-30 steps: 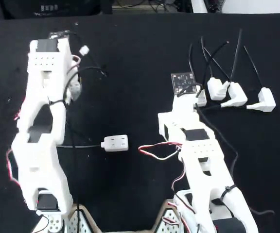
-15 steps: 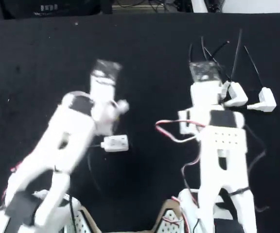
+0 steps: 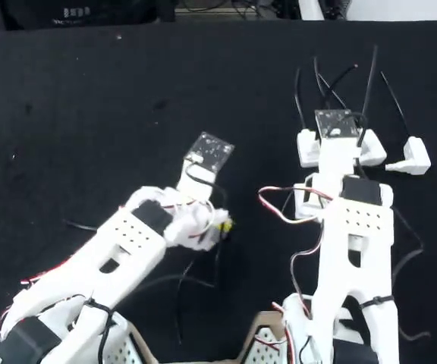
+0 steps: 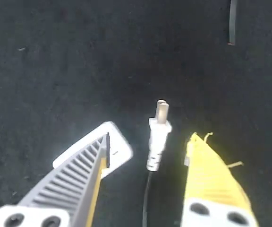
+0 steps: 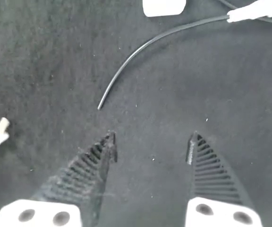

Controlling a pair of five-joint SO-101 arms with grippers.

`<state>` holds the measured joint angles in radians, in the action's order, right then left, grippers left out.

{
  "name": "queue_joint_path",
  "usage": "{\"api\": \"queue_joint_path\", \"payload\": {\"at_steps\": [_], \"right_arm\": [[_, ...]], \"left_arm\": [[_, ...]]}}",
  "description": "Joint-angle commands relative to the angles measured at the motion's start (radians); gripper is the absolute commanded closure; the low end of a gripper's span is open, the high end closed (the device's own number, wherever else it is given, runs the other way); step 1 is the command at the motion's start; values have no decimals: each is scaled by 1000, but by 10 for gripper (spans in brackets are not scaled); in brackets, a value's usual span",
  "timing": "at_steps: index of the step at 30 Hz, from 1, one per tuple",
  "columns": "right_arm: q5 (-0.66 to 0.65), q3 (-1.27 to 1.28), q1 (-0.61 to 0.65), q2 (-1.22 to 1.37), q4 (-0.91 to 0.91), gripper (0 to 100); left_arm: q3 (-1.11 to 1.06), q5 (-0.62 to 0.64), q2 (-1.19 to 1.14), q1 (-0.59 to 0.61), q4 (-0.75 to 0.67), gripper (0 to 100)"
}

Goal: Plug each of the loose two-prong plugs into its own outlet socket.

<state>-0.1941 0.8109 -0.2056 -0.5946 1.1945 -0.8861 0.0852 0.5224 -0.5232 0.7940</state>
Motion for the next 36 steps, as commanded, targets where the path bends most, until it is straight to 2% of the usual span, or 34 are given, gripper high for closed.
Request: {"api": "queue_joint_path", "payload": {"at_steps": [1,7,12,16,18,23,32,36], "right_arm": [[-8,45,51,-5,11,769],[43,145,328,-5,2,769],[321,143,539,1,-38,769],[477,156,666,2,-84,769],[549,179,701,2,-107,766],[663,300,767,2,-318,766],[747,429,776,4,-629,769],[749,456,775,4,-669,769]], "left_arm": [[62,-3,81,139,18,720],[-33,-8,180,348,41,720],[-174,0,236,470,-68,720],[-274,0,269,509,-186,720],[-318,0,278,509,-229,720],[-358,0,296,504,-256,720],[-364,0,333,504,-250,720],[-364,0,353,509,-250,737]]}}
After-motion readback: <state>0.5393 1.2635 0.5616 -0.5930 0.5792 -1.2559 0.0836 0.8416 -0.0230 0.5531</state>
